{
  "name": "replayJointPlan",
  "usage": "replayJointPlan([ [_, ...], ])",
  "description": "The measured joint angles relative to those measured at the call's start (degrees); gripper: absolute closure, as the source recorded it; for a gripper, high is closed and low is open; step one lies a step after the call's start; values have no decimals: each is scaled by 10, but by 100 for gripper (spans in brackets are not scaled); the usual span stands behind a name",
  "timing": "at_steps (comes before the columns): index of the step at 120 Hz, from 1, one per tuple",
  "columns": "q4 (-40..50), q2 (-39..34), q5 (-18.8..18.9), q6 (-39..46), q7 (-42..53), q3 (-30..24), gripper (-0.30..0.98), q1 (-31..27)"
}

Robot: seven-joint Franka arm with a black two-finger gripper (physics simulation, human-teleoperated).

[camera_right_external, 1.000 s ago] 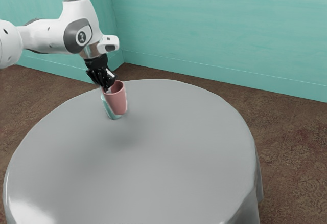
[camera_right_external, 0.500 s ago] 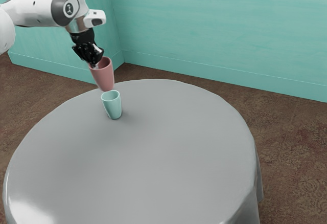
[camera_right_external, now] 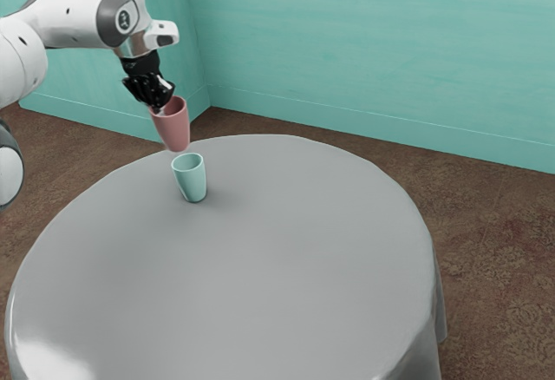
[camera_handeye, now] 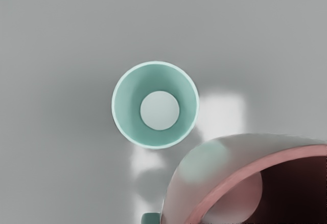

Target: Place the right cup onto the left cup

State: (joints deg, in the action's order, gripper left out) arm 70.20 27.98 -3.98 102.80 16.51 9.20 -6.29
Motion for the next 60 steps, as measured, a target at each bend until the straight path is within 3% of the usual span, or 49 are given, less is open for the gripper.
replayJointPlan([
  [28, -64, 61, -7, 4, 2, -1, 79, -9],
  [60, -72, 92, -12, 19, 6, -1, 79, -27],
])
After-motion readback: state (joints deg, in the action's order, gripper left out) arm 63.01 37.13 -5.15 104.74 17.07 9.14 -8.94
